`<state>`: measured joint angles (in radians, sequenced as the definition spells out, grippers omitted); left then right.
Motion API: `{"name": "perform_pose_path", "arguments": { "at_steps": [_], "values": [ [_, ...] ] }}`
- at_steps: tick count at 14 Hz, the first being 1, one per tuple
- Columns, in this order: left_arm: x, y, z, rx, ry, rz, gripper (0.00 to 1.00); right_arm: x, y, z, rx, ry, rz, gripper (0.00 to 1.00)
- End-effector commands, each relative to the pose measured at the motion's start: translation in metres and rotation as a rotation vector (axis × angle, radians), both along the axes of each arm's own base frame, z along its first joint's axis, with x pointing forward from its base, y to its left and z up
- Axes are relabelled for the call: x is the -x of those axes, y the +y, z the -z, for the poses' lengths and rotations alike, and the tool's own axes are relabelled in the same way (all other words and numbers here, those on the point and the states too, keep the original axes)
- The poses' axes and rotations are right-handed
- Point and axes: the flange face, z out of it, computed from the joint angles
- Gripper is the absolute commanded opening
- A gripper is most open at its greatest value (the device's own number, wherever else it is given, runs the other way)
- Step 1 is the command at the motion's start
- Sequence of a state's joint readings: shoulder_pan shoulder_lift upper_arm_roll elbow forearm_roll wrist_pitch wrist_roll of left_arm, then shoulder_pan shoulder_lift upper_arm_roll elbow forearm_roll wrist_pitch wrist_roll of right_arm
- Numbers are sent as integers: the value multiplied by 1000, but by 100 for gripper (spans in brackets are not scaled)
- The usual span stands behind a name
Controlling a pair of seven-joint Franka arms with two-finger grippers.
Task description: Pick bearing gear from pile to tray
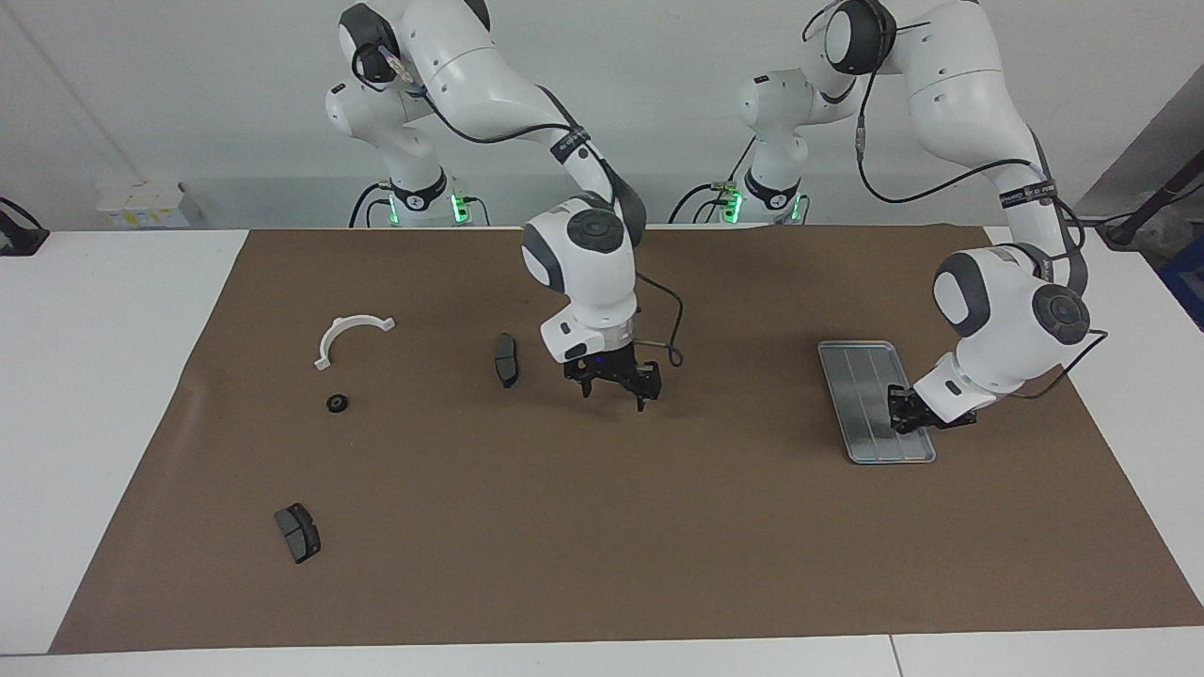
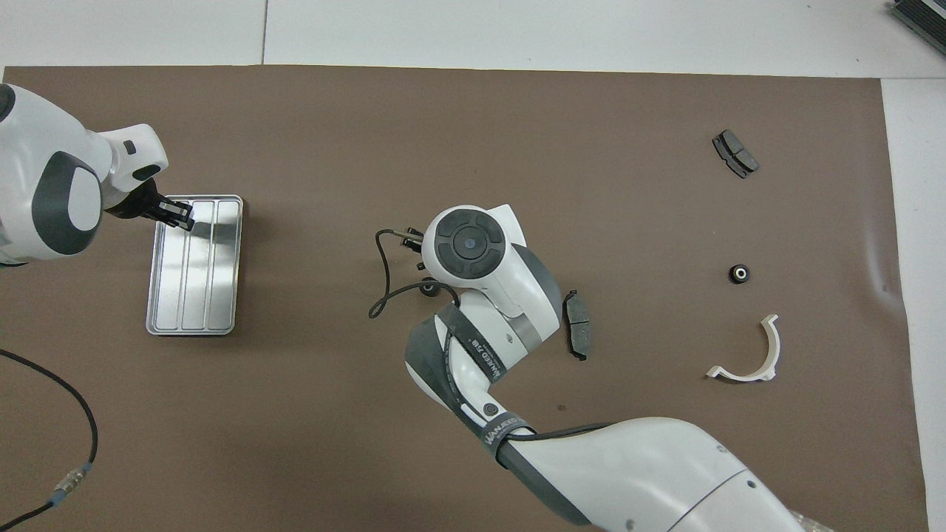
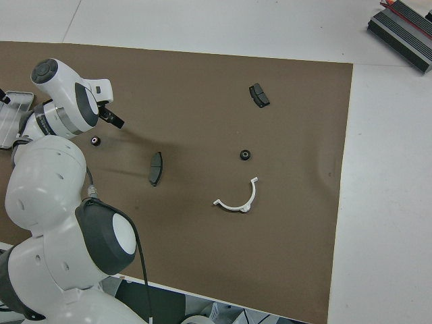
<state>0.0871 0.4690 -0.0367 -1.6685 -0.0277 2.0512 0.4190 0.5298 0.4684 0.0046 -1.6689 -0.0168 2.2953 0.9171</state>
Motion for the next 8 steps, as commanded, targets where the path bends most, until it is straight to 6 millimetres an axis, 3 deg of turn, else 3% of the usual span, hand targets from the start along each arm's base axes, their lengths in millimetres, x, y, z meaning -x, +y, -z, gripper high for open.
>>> {"name": "perform_pose_path", "arguments": {
  "at_steps": [1,4,6,8],
  "values": [
    [0,3,1,7,-17,12,56,22,-65,-13,31,23,-61,100],
    [-1,-4,-5,6,-21,13,79,36,-127,-11,68,64,-135,100],
    [-3,-12,-13,11,-30,-27,80,34,-167,-10,79,76,-182,100],
    [-3,-60,-27,4,-36,-127,79,33,-206,-7,88,87,-232,100]
  ]
}}
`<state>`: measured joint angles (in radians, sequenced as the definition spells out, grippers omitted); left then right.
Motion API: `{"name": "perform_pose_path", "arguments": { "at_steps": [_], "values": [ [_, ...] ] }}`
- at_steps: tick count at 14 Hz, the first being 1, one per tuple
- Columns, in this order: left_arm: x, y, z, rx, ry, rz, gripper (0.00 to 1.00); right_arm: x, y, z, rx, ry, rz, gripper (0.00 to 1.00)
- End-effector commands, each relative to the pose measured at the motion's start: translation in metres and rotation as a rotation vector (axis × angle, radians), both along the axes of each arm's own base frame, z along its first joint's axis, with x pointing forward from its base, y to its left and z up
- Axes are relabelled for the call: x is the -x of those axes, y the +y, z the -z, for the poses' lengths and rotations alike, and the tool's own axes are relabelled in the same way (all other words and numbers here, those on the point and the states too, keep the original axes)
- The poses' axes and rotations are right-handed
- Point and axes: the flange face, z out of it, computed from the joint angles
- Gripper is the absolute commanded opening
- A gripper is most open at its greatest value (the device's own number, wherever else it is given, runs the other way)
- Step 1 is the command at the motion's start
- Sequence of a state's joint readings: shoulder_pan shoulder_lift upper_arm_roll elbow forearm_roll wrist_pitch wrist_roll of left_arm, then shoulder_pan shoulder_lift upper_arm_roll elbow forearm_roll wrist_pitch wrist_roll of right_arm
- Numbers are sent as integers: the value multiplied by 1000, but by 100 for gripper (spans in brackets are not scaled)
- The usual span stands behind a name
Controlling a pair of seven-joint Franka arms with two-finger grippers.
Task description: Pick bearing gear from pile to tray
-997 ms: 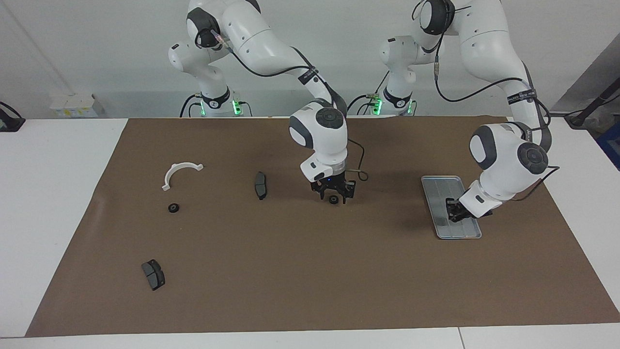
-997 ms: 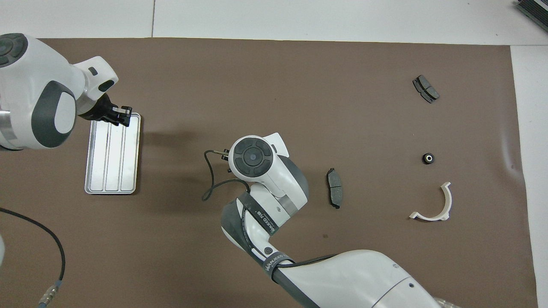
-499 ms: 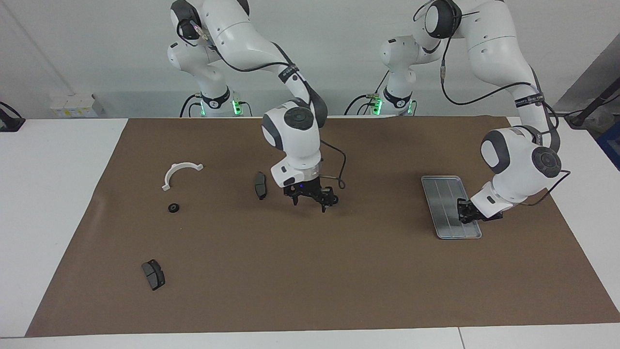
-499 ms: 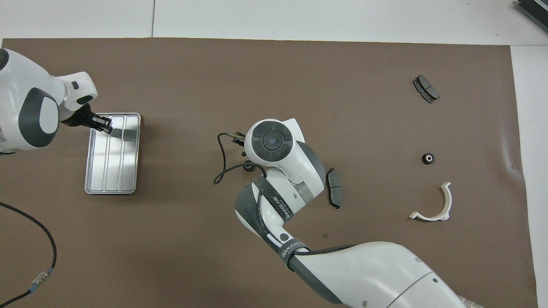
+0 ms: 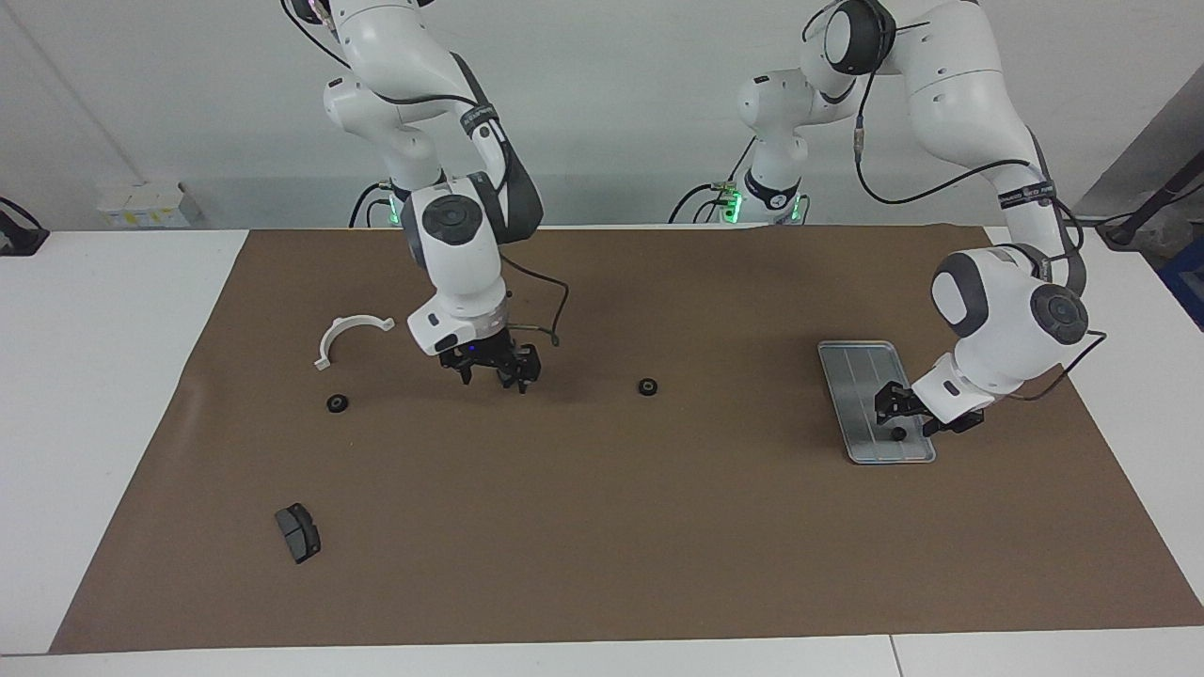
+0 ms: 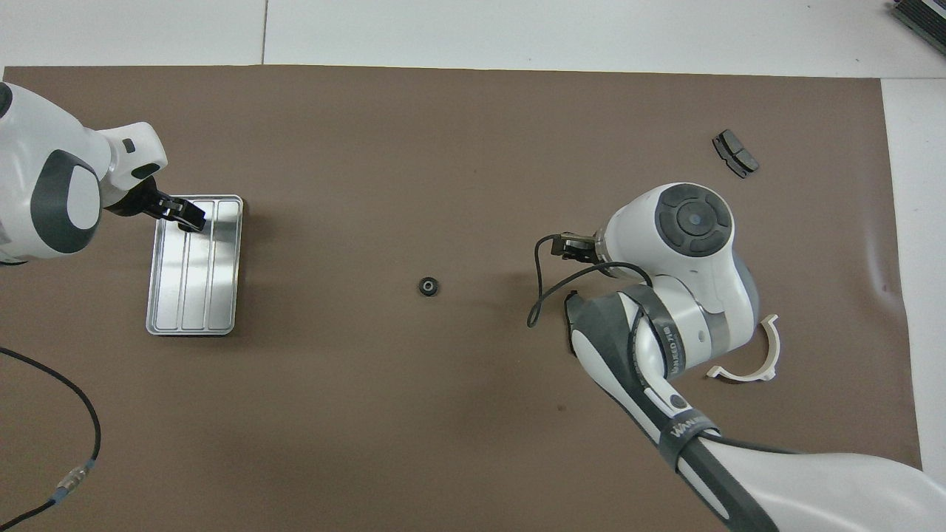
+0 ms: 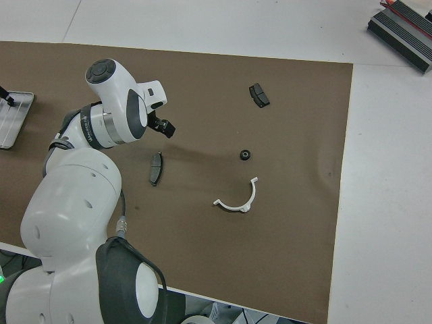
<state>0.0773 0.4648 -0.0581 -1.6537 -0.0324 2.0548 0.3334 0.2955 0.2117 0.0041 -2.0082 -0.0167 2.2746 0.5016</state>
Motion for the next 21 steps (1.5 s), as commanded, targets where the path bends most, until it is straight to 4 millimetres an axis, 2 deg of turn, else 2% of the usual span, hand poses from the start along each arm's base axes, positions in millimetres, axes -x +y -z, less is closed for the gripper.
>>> {"name": "perform_pose_path", "arguments": {
  "at_steps": [1,3,6,9,12,14,16,19,21],
  "values": [
    [6,-73,-19,-8,-6,-103,79,9,-51,4,5,20,-74,100],
    [16,-130,-22,-22,19,-187,78,5,-85,6,11,30,-119,100],
    [46,-222,-31,-48,47,-256,75,0,-137,8,15,38,-176,100],
    [83,-298,-23,-72,60,-301,68,0,-186,13,16,37,-205,100],
    [105,-338,-19,-71,44,-337,65,-1,-215,26,18,36,-235,100],
    [116,-357,-8,-45,7,-391,63,-4,-231,38,24,18,-284,100],
    [127,-360,8,-25,-19,-409,60,-4,-232,48,23,21,-291,95],
    [134,-364,17,-12,-33,-411,58,-5,-241,66,21,27,-277,85],
    [137,-366,19,-15,-30,-408,57,-5,-241,70,18,32,-276,80]
  ]
}}
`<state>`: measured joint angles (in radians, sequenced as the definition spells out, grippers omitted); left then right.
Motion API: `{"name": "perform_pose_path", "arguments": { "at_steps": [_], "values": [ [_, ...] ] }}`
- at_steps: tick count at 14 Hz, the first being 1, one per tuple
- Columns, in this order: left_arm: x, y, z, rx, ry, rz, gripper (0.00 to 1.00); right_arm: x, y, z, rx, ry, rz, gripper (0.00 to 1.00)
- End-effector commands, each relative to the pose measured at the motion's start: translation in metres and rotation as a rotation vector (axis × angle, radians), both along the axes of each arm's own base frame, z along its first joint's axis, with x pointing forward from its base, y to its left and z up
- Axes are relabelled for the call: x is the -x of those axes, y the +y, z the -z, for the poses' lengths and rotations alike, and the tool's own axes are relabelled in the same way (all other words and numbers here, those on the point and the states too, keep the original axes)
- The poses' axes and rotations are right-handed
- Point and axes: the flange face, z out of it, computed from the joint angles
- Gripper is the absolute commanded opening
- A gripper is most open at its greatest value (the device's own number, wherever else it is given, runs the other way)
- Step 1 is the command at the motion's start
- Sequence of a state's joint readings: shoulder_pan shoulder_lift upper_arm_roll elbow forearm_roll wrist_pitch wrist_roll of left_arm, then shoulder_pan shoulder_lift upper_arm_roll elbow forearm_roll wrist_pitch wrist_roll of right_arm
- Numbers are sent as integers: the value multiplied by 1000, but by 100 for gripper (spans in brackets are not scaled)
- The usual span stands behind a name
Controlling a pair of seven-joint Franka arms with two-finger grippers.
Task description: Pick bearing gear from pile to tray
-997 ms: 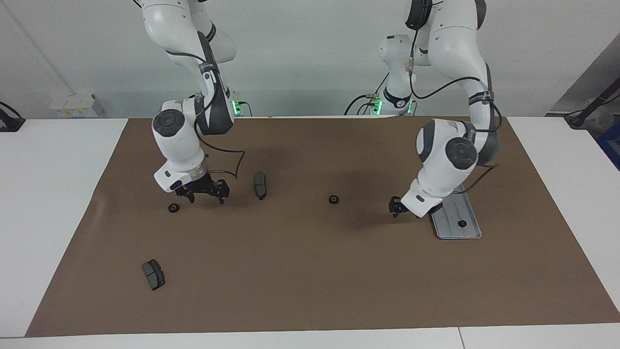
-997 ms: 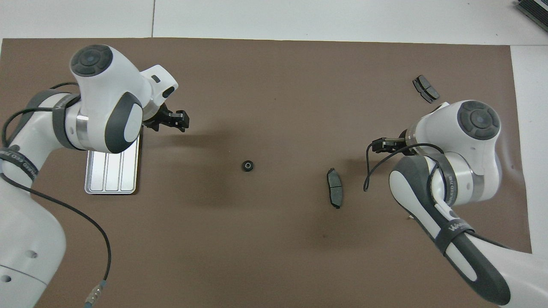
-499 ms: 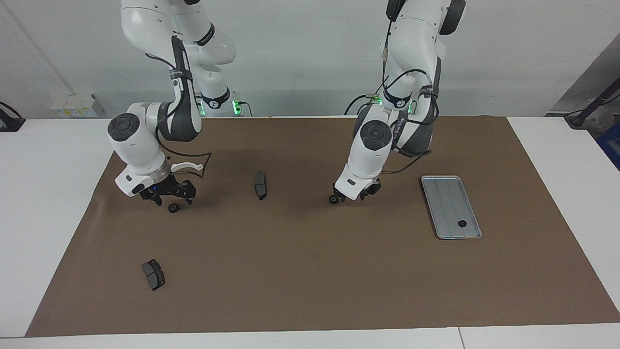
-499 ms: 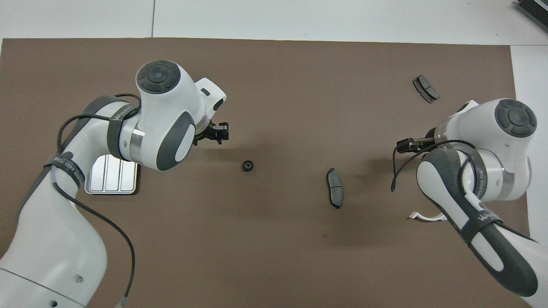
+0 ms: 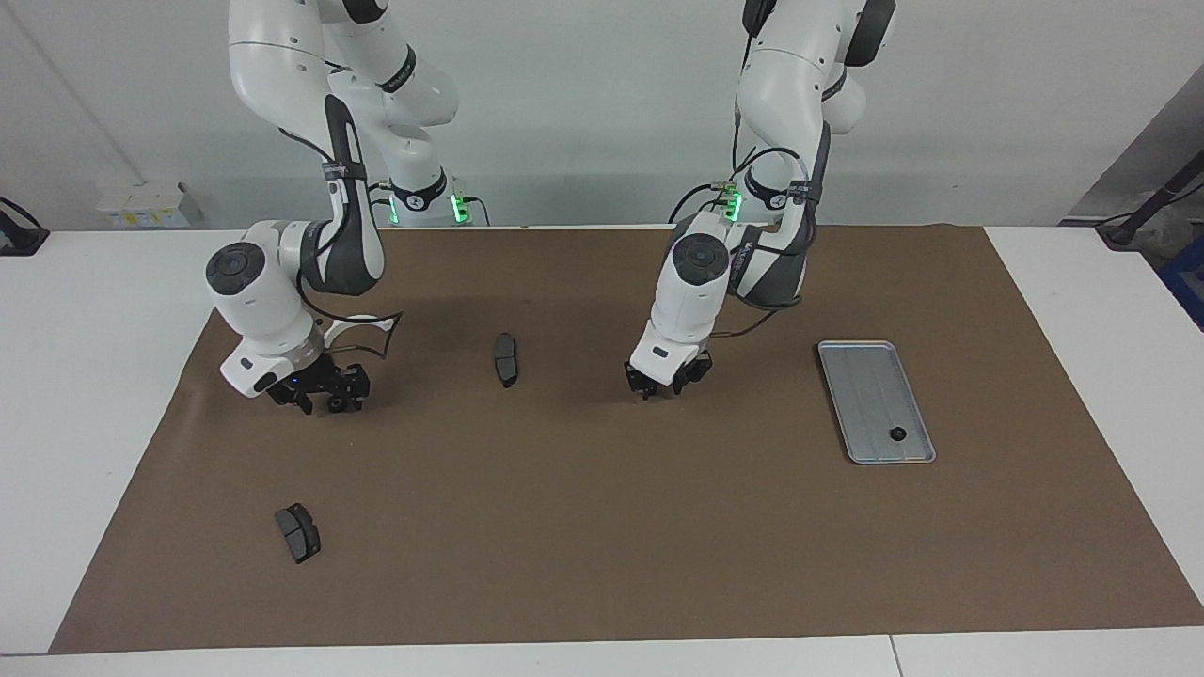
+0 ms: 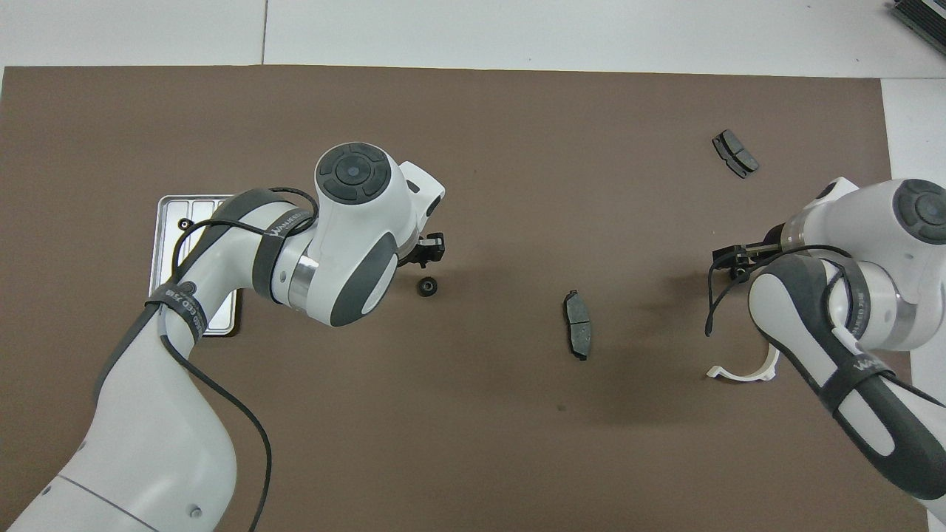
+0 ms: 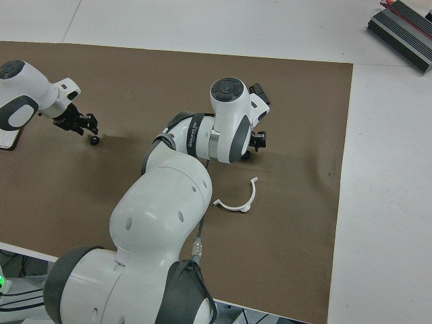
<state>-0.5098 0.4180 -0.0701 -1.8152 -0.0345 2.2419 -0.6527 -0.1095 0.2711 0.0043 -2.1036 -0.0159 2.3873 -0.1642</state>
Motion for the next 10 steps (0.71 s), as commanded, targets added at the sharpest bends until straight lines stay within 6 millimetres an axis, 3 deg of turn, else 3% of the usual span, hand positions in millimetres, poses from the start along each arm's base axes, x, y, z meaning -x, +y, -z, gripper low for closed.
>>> {"name": "perform_pose_path", "arguments": {
  "at_steps": [1,7,10],
  "values": [
    [16,-2,-4,1,-9,-5,55,1,-5,4,-8,-11,-14,75],
    [25,-15,2,-6,0,-1,51,8,3,2,-30,53,-11,45],
    [28,-15,7,-7,-4,2,51,10,6,-4,-63,67,15,23]
  ]
}}
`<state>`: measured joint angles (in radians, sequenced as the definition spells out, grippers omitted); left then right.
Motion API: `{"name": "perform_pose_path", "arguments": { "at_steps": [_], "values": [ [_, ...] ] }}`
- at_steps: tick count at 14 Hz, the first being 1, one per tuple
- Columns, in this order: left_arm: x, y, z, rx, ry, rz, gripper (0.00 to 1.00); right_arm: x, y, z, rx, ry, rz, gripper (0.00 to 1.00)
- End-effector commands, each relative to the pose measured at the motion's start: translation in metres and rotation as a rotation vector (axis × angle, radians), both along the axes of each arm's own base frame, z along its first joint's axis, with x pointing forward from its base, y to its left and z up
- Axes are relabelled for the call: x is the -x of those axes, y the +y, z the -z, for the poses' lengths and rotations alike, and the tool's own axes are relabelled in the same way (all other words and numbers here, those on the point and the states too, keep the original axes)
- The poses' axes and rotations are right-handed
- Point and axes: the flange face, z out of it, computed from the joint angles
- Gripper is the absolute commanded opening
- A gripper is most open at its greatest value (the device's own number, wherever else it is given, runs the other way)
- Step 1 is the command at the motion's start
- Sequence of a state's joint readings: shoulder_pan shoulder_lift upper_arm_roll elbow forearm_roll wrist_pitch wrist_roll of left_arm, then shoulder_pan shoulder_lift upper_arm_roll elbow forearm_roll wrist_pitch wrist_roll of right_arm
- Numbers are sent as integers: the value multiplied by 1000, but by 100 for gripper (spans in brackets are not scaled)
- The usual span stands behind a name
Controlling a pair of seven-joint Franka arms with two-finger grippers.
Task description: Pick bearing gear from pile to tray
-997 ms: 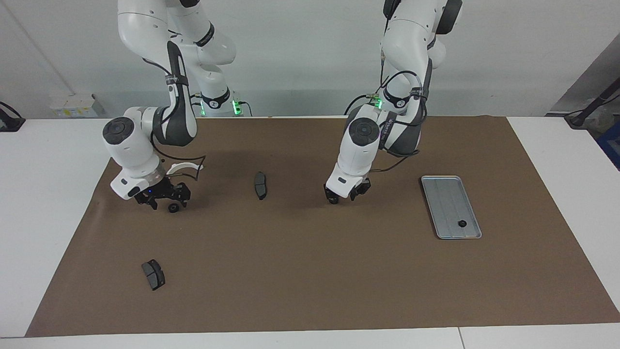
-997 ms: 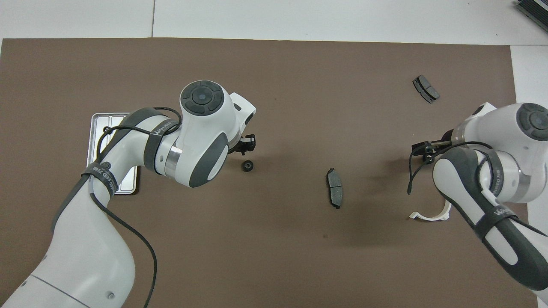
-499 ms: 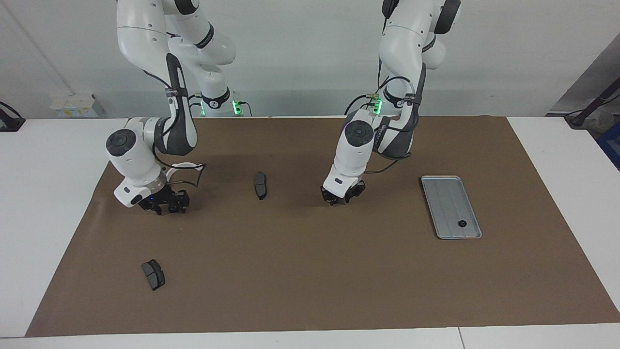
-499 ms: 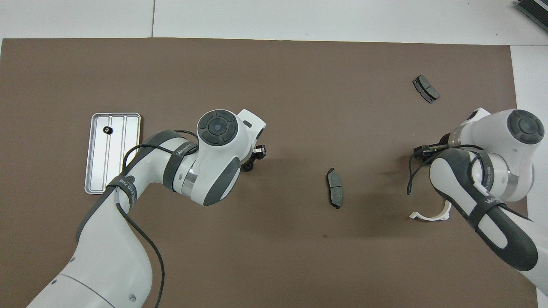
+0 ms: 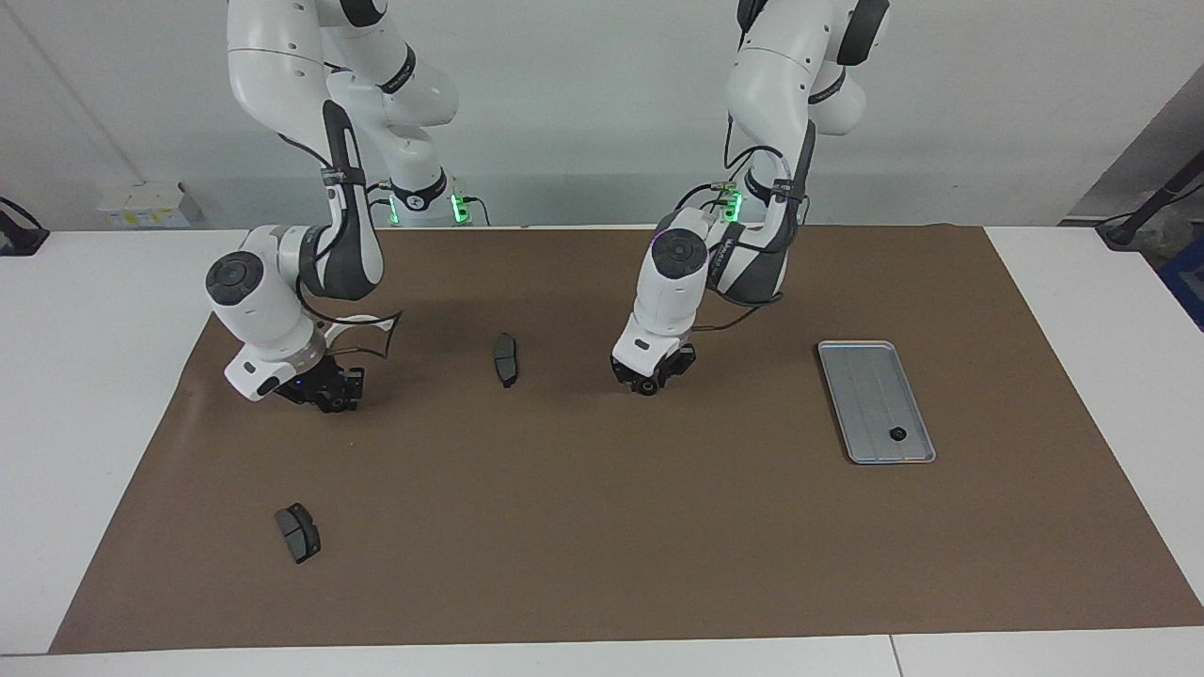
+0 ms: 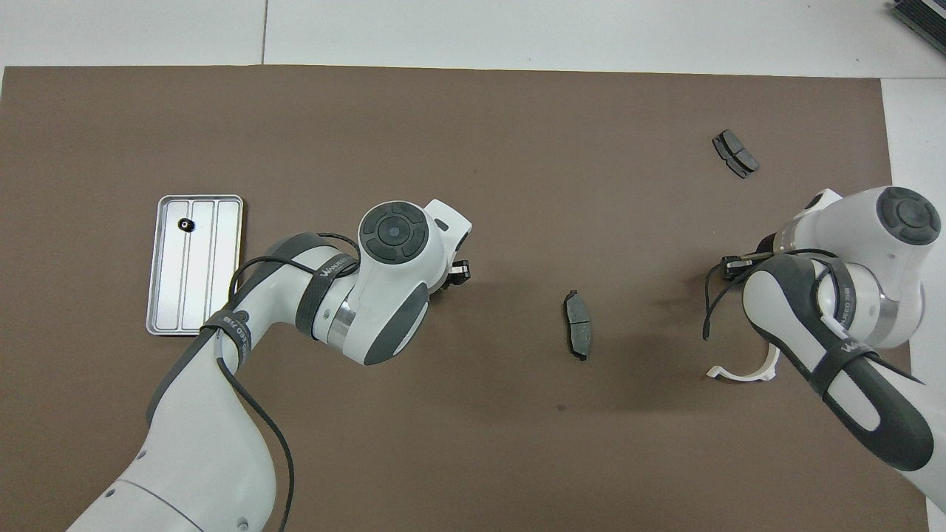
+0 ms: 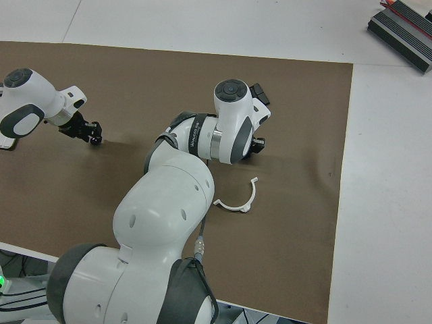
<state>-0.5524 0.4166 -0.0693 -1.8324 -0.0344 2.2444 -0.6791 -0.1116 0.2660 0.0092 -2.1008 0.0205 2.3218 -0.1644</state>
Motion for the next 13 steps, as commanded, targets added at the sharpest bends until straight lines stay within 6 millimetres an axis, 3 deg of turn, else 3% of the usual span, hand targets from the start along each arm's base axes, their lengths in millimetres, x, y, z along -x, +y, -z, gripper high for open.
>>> {"name": "perform_pose_path", "arguments": {
  "at_steps": [1,2,3,7,10,13],
  "values": [
    [11,7,6,5,-21,-15,51,3,6,-12,-31,3,-10,14],
    [12,9,9,6,-27,-14,50,1,15,-15,-31,-2,-23,5],
    [13,9,10,6,-29,-13,50,-3,21,-21,-30,-14,-31,4],
    [14,9,9,6,-29,-13,43,-17,61,-47,-38,-34,-6,4],
    [16,5,9,6,-28,-5,30,-22,105,-58,-37,-47,50,4],
    [8,11,0,11,-36,-17,3,-27,144,-66,-41,-62,98,0]
  ]
}}
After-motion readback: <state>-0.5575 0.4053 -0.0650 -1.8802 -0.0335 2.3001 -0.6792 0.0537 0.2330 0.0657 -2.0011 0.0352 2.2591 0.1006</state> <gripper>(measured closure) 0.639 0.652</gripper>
